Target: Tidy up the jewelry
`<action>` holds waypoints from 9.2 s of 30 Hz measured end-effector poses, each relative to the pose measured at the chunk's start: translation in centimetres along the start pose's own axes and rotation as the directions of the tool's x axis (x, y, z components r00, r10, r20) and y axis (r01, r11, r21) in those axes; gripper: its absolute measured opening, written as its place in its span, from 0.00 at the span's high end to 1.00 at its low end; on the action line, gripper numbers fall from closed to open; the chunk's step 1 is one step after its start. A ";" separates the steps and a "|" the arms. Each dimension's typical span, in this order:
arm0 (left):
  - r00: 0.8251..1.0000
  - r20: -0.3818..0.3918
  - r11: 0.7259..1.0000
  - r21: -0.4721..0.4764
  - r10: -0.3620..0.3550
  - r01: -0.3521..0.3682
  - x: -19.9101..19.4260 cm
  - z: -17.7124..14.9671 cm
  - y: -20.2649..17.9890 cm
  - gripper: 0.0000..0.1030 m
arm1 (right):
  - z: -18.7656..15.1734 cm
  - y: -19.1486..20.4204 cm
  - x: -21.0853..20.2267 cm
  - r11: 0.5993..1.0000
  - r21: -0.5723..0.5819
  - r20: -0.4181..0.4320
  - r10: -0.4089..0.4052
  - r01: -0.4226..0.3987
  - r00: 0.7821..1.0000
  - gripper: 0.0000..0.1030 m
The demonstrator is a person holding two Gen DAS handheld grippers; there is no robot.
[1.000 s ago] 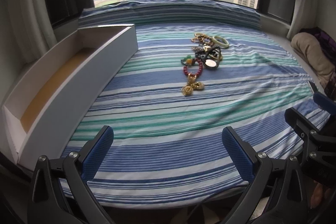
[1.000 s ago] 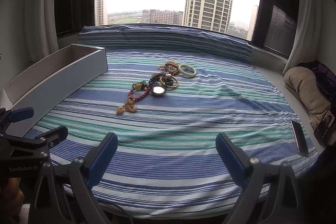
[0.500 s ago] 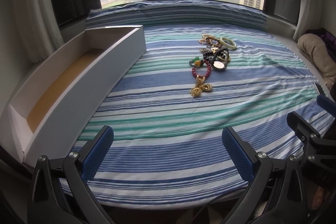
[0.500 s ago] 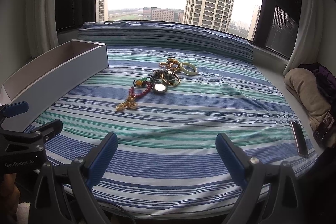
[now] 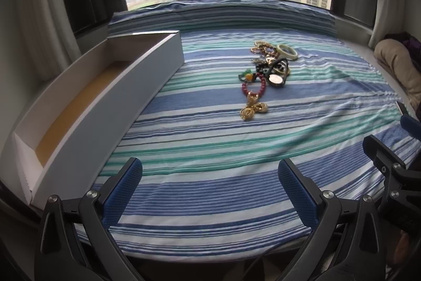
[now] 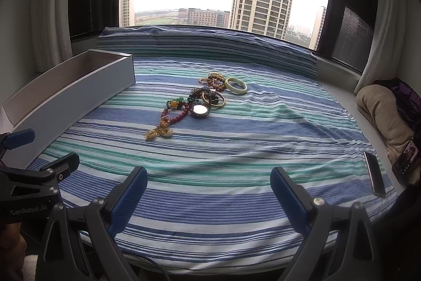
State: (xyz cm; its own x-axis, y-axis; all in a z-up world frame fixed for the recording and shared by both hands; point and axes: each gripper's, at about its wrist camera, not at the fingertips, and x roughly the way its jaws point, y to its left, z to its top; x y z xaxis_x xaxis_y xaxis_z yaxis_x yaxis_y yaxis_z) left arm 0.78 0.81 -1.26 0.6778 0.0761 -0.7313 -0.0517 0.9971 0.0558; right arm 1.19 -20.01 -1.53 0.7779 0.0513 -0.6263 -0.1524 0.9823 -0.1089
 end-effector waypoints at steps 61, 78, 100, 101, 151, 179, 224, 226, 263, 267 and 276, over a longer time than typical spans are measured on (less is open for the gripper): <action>0.997 -0.046 0.998 0.001 -0.062 0.062 1.5 -0.3 -0.9 0.00 | -0.5 -1.5 1.3 0.999 0.042 -0.025 -0.024 0.025 0.999 0.07; 0.965 -0.170 0.980 -0.003 -0.199 0.201 6.7 1.6 -2.0 0.00 | -1.1 -3.3 3.0 0.996 0.087 -0.060 -0.013 0.019 0.998 0.07; 0.935 -0.269 0.969 0.025 -0.232 0.247 20.9 7.9 -5.8 0.25 | -1.1 -6.4 9.1 0.986 0.165 -0.154 0.035 -0.009 0.988 0.07; 0.941 -0.252 0.969 0.038 -0.225 0.242 20.8 7.9 -5.9 0.25 | -1.1 -6.4 9.4 0.986 0.166 -0.157 0.037 -0.010 0.987 0.07; 0.901 0.028 0.867 -0.260 -0.434 0.426 1.7 7.4 10.9 0.92 | 11.9 0.0 14.7 0.872 -0.041 -0.223 0.469 -0.488 0.855 0.89; 0.999 -0.047 0.873 -0.485 0.027 -0.046 4.6 6.3 32.1 0.92 | 22.0 31.0 13.3 0.632 -0.192 -0.273 0.701 -0.751 0.659 0.89; 0.864 -0.233 0.839 -0.226 0.447 -0.495 5.4 -0.6 28.4 0.25 | 4.5 7.5 6.2 0.888 -0.074 -0.115 0.445 -0.454 0.888 0.47; 0.867 -0.234 0.838 -0.241 0.439 -0.489 4.9 -1.1 28.5 0.25 | 4.0 6.5 5.7 0.894 -0.064 -0.106 0.435 -0.443 0.894 0.47; 0.983 -0.122 0.980 -0.159 -0.137 0.117 3.1 0.4 5.7 0.03 | 0.6 -3.0 3.7 0.977 0.042 0.026 0.207 -0.208 0.978 0.13; 0.991 -0.093 0.989 -0.118 -0.101 0.090 2.9 0.1 5.6 0.02 | 0.6 -3.9 4.2 0.978 0.056 0.012 0.199 -0.200 0.980 0.00; 0.997 -0.021 0.990 -0.122 -0.075 0.072 2.8 0.8 6.0 0.03 | 0.3 -3.9 4.3 0.976 0.021 -0.013 0.215 -0.215 0.976 0.00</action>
State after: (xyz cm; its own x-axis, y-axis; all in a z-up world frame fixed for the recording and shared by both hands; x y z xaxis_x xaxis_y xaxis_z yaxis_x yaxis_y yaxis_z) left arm 2.93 6.98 -2.44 0.6645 0.0007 -0.7473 -0.0920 0.9925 -0.0808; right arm 5.28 -23.56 -3.55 0.7190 0.2593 -0.6449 -0.3034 0.9518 0.0445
